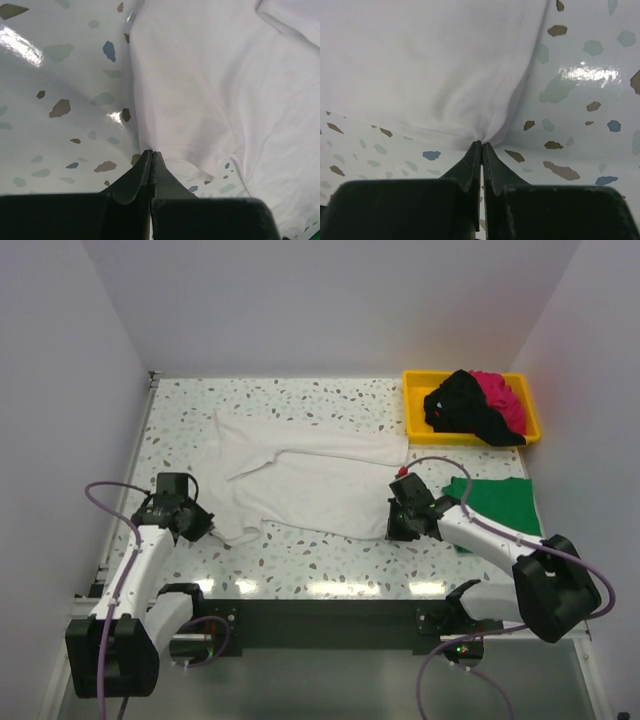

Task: Fold and stack the t-shirts
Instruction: Fold the tshirt

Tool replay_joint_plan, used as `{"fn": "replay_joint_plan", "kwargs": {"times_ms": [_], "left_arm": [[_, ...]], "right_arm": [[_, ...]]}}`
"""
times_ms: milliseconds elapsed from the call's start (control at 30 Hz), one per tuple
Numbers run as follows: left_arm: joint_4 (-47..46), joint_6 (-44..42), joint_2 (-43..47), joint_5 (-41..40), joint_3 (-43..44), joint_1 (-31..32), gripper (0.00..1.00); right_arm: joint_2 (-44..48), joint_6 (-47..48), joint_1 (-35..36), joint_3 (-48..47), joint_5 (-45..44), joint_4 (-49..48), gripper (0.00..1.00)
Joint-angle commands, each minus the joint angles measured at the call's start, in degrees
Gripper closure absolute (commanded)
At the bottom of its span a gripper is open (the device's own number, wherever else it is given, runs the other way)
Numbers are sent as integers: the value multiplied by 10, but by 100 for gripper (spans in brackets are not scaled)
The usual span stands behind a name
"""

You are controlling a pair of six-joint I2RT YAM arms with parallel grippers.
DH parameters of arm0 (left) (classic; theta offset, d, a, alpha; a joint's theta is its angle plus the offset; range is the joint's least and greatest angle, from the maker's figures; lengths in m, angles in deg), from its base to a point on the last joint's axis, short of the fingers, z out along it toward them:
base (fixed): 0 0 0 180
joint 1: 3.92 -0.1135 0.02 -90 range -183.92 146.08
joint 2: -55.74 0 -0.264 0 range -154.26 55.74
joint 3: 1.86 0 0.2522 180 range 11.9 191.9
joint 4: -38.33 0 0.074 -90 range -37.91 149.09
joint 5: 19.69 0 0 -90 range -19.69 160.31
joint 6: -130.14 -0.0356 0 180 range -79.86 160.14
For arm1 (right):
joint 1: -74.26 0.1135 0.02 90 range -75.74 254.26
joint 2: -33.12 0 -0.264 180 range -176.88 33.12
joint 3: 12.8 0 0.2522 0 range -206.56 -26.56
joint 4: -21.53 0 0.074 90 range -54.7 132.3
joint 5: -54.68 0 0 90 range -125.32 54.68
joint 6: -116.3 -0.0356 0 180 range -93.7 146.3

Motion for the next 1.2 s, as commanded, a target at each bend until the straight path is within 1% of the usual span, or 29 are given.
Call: {"fn": "replay_joint_plan", "kwargs": {"times_ms": [0, 67, 233, 567, 900, 967, 1067, 1167], "left_arm": [[-50, -22, -26, 29, 45, -3, 100], [-48, -26, -42, 36, 71, -3, 100], [-74, -24, -72, 49, 97, -2, 100], [-122, -11, -140, 59, 173, -2, 100], [-182, -7, -242, 64, 262, 2, 100], [-181, -9, -259, 66, 286, 4, 100], [-204, -11, -291, 69, 306, 6, 100], [-220, -14, -310, 56, 330, 7, 100]], "right_arm": [[-7, 8, 0, -47, -12, 1, 100], [-20, 13, -1, -67, -13, 7, 100], [-48, 22, -8, -105, -22, 25, 100], [-79, 55, -54, -170, -13, 32, 100], [-120, 74, -98, -210, -5, 30, 100], [-131, 85, -102, -222, -5, 30, 100], [-149, 93, -107, -240, -2, 25, 100], [-166, 99, -115, -258, -5, 27, 100]]}}
